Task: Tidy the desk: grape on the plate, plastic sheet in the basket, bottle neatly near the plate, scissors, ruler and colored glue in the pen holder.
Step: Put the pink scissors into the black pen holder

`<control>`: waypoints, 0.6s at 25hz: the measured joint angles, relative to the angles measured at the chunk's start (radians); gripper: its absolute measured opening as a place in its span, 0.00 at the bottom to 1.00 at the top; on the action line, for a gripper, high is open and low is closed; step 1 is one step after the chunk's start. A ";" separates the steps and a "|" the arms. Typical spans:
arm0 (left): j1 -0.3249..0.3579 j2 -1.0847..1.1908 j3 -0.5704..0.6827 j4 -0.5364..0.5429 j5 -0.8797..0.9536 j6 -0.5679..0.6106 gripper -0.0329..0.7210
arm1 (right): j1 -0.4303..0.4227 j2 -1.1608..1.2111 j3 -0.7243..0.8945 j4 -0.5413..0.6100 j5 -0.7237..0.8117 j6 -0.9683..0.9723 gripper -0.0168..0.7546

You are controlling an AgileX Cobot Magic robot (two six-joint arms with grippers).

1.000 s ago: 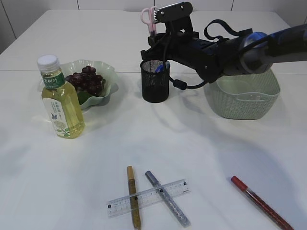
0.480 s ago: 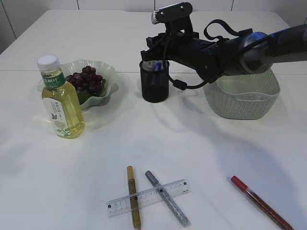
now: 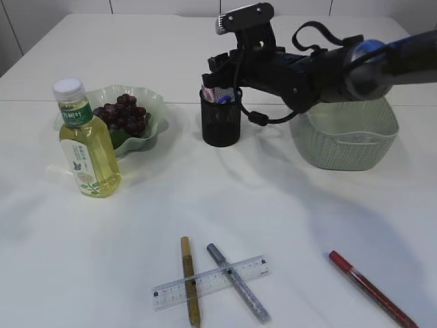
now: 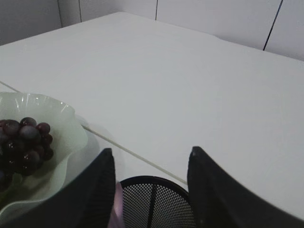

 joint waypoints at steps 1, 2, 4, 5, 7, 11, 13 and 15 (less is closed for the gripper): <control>0.000 0.000 0.000 0.000 0.000 0.000 0.62 | 0.000 -0.012 0.000 0.000 0.028 0.000 0.54; 0.000 0.000 0.000 0.000 0.000 0.000 0.62 | 0.000 -0.028 -0.002 0.000 0.065 0.000 0.54; 0.000 0.000 0.000 0.000 0.000 0.000 0.62 | 0.000 -0.063 -0.015 0.000 0.139 0.000 0.54; 0.000 0.000 0.000 0.000 0.000 0.000 0.62 | 0.000 -0.086 -0.020 0.000 0.180 0.000 0.54; 0.000 0.000 0.000 0.000 0.000 0.000 0.62 | 0.000 -0.132 -0.027 0.007 0.272 0.011 0.54; 0.000 0.010 0.000 0.000 0.007 0.000 0.62 | 0.000 -0.244 -0.028 0.054 0.477 0.053 0.54; 0.000 0.026 -0.004 0.000 0.023 0.000 0.62 | 0.000 -0.308 -0.028 0.106 0.608 0.061 0.54; 0.000 0.039 -0.017 -0.002 0.033 0.000 0.62 | 0.000 -0.367 -0.028 0.160 0.749 0.062 0.54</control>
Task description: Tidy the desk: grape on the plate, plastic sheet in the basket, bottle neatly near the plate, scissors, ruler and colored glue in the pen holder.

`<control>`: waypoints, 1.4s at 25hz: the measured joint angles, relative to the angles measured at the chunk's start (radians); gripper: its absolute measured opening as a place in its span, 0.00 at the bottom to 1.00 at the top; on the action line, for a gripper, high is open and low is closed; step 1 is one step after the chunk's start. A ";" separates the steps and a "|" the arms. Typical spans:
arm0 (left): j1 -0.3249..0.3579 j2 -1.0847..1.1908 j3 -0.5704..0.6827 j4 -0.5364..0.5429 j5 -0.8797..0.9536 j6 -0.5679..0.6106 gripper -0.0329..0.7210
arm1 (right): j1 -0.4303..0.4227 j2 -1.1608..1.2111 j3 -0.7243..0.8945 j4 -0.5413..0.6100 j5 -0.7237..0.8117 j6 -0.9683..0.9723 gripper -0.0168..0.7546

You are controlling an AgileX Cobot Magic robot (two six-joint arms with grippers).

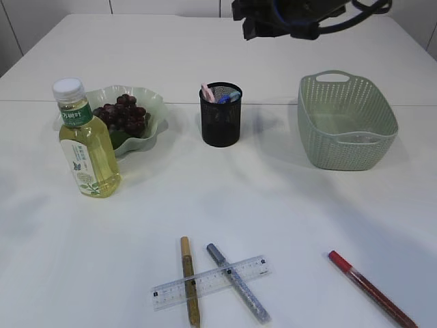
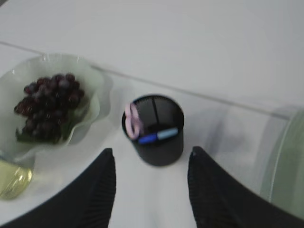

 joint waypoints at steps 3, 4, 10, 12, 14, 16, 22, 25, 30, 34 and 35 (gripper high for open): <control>0.000 0.015 -0.023 0.000 0.014 0.000 0.62 | 0.000 -0.083 -0.001 0.053 0.242 0.004 0.54; 0.000 0.023 -0.027 0.000 0.019 0.000 0.62 | 0.000 -0.106 -0.002 0.063 0.326 0.004 0.54; 0.000 0.073 -0.074 -0.014 0.143 0.000 0.62 | 0.000 -0.162 -0.019 0.100 0.723 0.004 0.54; 0.000 0.083 -0.092 -0.020 0.169 0.000 0.62 | 0.002 -0.162 -0.021 0.103 0.756 0.005 0.54; 0.000 0.087 -0.102 -0.027 0.175 0.000 0.62 | 0.002 -0.162 -0.021 0.110 0.766 0.005 0.54; 0.000 0.090 -0.112 -0.027 0.182 0.000 0.62 | 0.002 -0.162 -0.021 0.124 0.770 0.005 0.54; 0.000 0.141 -0.154 -0.113 0.269 0.078 0.62 | 0.002 -0.177 -0.019 0.170 0.772 0.005 0.54; -0.011 0.181 -0.198 -0.157 0.294 0.130 0.62 | 0.002 -0.224 0.023 0.185 0.772 0.005 0.54; -0.098 0.280 -0.284 -0.163 0.341 0.189 0.62 | 0.002 -0.344 0.175 0.210 0.772 0.005 0.54; -0.170 0.399 -0.345 -0.163 0.359 0.234 0.62 | 0.002 -0.457 0.322 0.247 0.772 0.005 0.54; -0.187 0.428 -0.350 -0.163 0.359 0.246 0.62 | 0.002 -0.489 0.358 0.256 0.773 0.005 0.54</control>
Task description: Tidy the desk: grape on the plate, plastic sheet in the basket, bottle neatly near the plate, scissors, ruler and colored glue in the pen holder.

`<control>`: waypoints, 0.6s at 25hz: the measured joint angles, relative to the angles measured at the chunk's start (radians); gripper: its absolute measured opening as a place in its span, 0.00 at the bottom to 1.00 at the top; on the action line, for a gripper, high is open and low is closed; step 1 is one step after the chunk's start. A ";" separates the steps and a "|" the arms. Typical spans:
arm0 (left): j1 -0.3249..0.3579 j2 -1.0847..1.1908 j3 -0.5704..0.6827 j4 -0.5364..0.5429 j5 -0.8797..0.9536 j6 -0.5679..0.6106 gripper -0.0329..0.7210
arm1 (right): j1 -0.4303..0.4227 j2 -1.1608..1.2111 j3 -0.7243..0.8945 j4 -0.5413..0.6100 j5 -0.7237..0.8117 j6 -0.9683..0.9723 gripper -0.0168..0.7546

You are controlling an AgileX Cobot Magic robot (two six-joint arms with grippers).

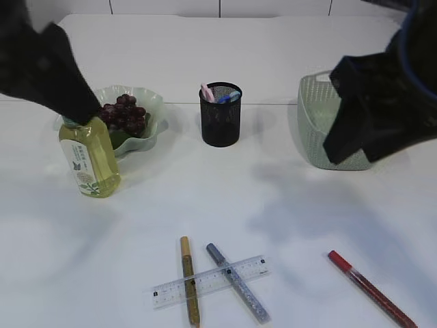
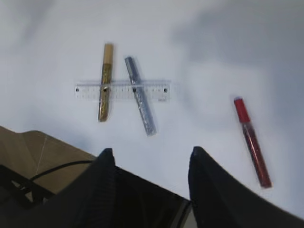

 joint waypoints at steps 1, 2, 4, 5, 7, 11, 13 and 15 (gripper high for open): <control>-0.014 0.023 -0.005 0.000 0.000 0.010 0.62 | 0.000 -0.032 0.028 0.007 0.000 0.000 0.54; -0.031 0.048 -0.009 0.000 0.000 0.018 0.62 | 0.000 -0.057 0.062 0.017 0.000 0.000 0.54; -0.066 0.092 -0.009 0.000 0.000 0.023 0.62 | 0.000 -0.118 0.120 0.034 0.000 0.000 0.54; -0.082 0.108 -0.009 0.000 0.000 0.025 0.62 | 0.000 -0.142 0.151 0.038 0.000 0.000 0.54; -0.125 0.146 -0.009 0.007 0.000 0.027 0.62 | 0.000 -0.194 0.211 0.045 0.000 0.000 0.54; -0.205 0.228 -0.009 0.033 -0.004 0.029 0.64 | 0.000 -0.262 0.307 0.045 0.000 -0.002 0.54; -0.230 0.276 -0.009 0.037 -0.011 0.029 0.67 | 0.000 -0.276 0.340 0.025 0.000 -0.004 0.54; -0.239 0.335 -0.009 0.038 -0.020 0.029 0.69 | 0.000 -0.279 0.354 -0.008 0.002 -0.006 0.54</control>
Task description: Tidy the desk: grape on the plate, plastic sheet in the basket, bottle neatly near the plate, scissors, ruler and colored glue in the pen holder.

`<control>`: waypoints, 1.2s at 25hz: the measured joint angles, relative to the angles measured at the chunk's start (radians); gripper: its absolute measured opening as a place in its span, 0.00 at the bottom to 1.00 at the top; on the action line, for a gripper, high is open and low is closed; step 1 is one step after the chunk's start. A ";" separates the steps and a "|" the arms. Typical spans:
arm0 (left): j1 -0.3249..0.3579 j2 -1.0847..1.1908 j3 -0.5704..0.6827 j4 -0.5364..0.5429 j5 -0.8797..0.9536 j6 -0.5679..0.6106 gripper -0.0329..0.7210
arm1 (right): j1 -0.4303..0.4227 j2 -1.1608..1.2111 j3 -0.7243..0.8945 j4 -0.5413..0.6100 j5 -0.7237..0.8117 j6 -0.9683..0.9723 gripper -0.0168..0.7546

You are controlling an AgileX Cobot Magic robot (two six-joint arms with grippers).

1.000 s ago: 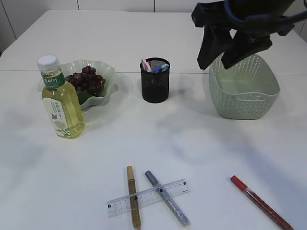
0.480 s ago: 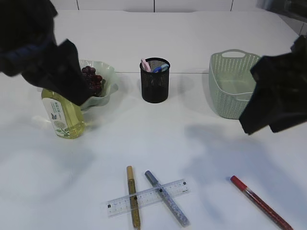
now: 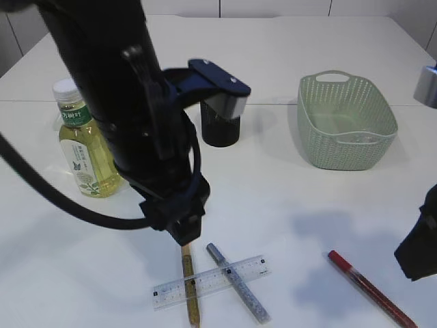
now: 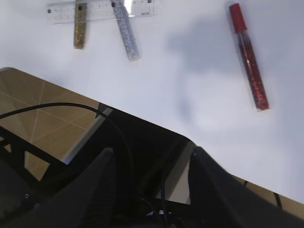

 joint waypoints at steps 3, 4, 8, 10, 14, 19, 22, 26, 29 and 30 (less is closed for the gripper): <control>-0.001 0.079 0.000 0.004 -0.009 0.000 0.71 | 0.000 0.000 0.007 -0.048 0.000 -0.002 0.54; -0.001 0.104 0.000 0.009 -0.011 0.000 0.71 | 0.000 0.000 0.007 -0.060 0.000 -0.002 0.54; -0.001 0.183 0.000 0.020 -0.023 0.002 0.72 | 0.000 0.000 0.007 -0.080 0.000 -0.005 0.54; -0.004 0.215 0.000 0.026 -0.039 0.006 0.72 | 0.000 0.000 0.007 -0.084 0.000 -0.005 0.54; -0.027 0.256 -0.002 0.049 -0.085 0.023 0.72 | 0.000 0.000 0.007 -0.086 0.000 -0.010 0.54; -0.055 0.280 -0.002 0.053 -0.175 0.075 0.72 | 0.000 0.000 0.007 -0.086 0.000 -0.023 0.54; -0.059 0.298 -0.004 0.056 -0.211 0.089 0.72 | 0.000 0.000 0.007 -0.086 0.000 -0.038 0.54; -0.059 0.331 -0.004 0.073 -0.222 0.090 0.72 | 0.000 0.000 0.007 -0.091 0.000 -0.044 0.54; -0.059 0.349 -0.004 0.078 -0.239 0.093 0.72 | 0.000 0.000 0.007 -0.104 0.000 -0.045 0.54; -0.059 0.351 -0.004 0.079 -0.248 0.093 0.72 | 0.000 0.000 0.007 -0.110 0.000 -0.045 0.54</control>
